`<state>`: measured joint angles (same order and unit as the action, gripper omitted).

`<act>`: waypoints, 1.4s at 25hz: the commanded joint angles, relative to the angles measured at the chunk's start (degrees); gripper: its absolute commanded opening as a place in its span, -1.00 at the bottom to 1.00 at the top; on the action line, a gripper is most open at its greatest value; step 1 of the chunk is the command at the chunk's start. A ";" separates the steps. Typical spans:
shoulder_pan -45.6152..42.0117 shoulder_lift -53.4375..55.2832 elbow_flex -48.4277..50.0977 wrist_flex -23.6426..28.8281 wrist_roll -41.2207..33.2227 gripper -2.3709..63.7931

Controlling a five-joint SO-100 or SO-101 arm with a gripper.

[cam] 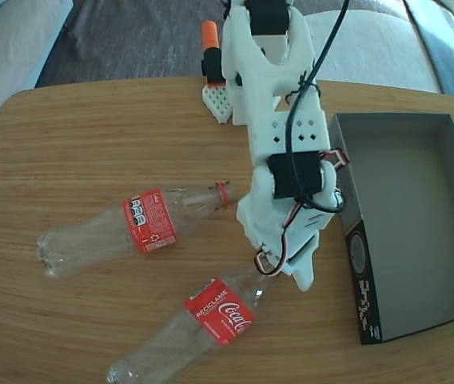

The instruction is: Grasp the bottles and put them in the box.

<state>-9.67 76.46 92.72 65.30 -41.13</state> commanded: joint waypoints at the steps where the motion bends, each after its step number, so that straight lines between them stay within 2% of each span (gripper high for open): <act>1: 1.14 0.00 -2.72 -0.53 -3.08 0.40; 6: 1.93 -1.93 -2.90 -0.53 -5.80 0.40; 18: 2.02 -7.03 -8.26 -2.55 -5.54 0.40; 31: 2.64 -8.70 -7.29 -1.85 -5.10 0.40; 33: 2.72 -8.70 -6.94 -2.20 -5.01 0.31; 35: 2.72 -8.61 -6.42 -2.55 -5.01 0.12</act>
<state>-7.38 66.97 87.36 63.19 -46.41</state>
